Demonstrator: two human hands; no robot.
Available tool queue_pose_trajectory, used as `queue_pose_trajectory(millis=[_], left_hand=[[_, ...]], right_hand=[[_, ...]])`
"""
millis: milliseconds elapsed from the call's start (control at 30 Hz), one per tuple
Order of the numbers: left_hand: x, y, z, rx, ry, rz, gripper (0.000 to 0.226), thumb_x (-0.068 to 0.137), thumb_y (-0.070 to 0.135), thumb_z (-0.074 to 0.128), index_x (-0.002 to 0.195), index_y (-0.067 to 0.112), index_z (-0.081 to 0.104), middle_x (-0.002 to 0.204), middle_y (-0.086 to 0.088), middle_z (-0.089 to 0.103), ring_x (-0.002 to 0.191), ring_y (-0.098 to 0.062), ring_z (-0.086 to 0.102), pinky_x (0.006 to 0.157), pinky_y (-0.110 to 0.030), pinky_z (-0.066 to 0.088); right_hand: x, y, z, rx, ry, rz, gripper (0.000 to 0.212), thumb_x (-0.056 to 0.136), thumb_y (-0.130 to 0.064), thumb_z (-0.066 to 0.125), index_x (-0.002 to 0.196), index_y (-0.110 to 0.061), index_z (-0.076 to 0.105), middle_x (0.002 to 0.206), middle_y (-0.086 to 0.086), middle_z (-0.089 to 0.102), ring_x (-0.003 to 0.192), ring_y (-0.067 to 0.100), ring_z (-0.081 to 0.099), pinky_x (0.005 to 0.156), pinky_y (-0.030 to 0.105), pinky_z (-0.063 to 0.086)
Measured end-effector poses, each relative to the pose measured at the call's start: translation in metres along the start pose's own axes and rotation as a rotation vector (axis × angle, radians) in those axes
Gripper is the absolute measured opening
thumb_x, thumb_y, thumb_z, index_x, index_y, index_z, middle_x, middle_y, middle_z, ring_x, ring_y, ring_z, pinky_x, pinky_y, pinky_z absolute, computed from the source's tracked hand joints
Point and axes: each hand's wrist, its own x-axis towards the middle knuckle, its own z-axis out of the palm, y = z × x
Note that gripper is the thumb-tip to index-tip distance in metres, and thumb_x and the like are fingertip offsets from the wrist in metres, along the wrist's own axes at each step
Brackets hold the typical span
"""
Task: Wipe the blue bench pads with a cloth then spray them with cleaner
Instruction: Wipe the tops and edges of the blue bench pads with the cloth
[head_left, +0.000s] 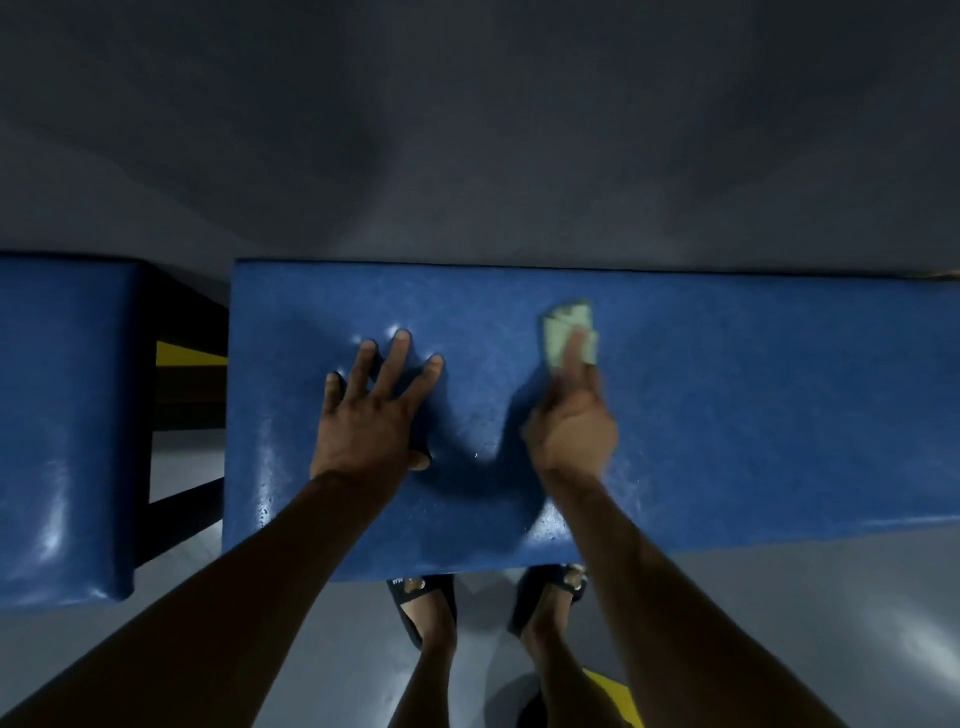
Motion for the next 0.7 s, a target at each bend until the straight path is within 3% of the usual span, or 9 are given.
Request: queue_pose_trajectory(millis=[100,200,267,367,533,600,700], left_hand=[[-0.001,-0.001,-0.001,-0.009,0.014,-0.003,0.117,0.073,0.053,0.077,0.152,0.047,-0.008,0.162,0.008,-0.025,0.151,-0.03,-0.013,0.121,-0.054,0.01],[-0.002,0.001,-0.004,-0.013,0.0,-0.004,0.116,0.074,0.054,0.077,0.152,0.047,-0.009,0.162,0.008,-0.026,0.151,-0.028,-0.015,0.122,-0.053,0.009],[-0.004,0.002,-0.005,-0.008,-0.001,-0.001,0.115,0.075,0.054,0.076,0.152,0.046,-0.009,0.162,0.008,-0.026,0.151,-0.029,-0.015,0.122,-0.053,0.008],[-0.005,0.001,-0.003,-0.021,0.013,0.006,0.115,0.074,0.053,0.077,0.153,0.046,-0.007,0.163,0.007,-0.023,0.151,-0.028,-0.014,0.122,-0.053,0.008],[-0.006,-0.003,-0.001,-0.026,0.036,0.011,0.117,0.07,0.056,0.079,0.153,0.046,-0.003,0.164,0.009,-0.018,0.152,-0.026,-0.011,0.122,-0.053,0.011],[-0.006,-0.001,-0.003,-0.02,0.018,0.013,0.116,0.07,0.055,0.079,0.154,0.046,-0.001,0.165,0.009,-0.016,0.152,-0.026,-0.009,0.121,-0.054,0.013],[-0.008,0.001,-0.005,-0.048,0.015,-0.003,0.113,0.07,0.053,0.08,0.154,0.044,0.005,0.166,0.008,-0.009,0.153,-0.026,-0.005,0.121,-0.054,0.017]], right_hand=[[-0.012,-0.016,-0.002,-0.118,-0.193,-0.384,0.069,0.096,-0.028,0.046,0.159,-0.031,0.019,0.146,0.003,0.05,0.084,0.032,0.069,0.07,0.04,0.055],[0.001,0.03,-0.028,-0.218,-0.186,-0.613,0.063,0.093,-0.039,0.038,0.156,-0.031,0.032,0.139,0.002,0.057,0.072,0.03,0.068,0.058,0.034,0.053],[0.015,0.078,-0.046,-0.25,-0.165,-0.507,0.067,0.09,-0.044,0.031,0.157,-0.034,0.028,0.135,0.005,0.058,0.074,0.036,0.067,0.058,0.038,0.053],[0.026,0.135,-0.072,-0.177,-0.067,-0.165,0.064,0.095,-0.045,0.027,0.158,-0.032,0.025,0.124,0.014,0.057,0.085,0.042,0.063,0.065,0.04,0.046],[-0.011,0.103,-0.042,-0.019,0.039,0.202,0.06,0.103,-0.034,0.04,0.159,-0.032,0.019,0.151,0.008,0.048,0.099,0.041,0.066,0.074,0.037,0.046],[-0.044,0.064,-0.017,0.052,0.041,0.069,0.059,0.101,-0.035,0.041,0.158,-0.026,0.026,0.145,0.008,0.055,0.084,0.039,0.068,0.065,0.038,0.051],[-0.087,0.035,0.004,-0.083,-0.064,-0.342,0.062,0.094,-0.029,0.051,0.154,-0.018,0.034,0.124,0.005,0.065,0.062,0.025,0.066,0.048,0.032,0.052]])
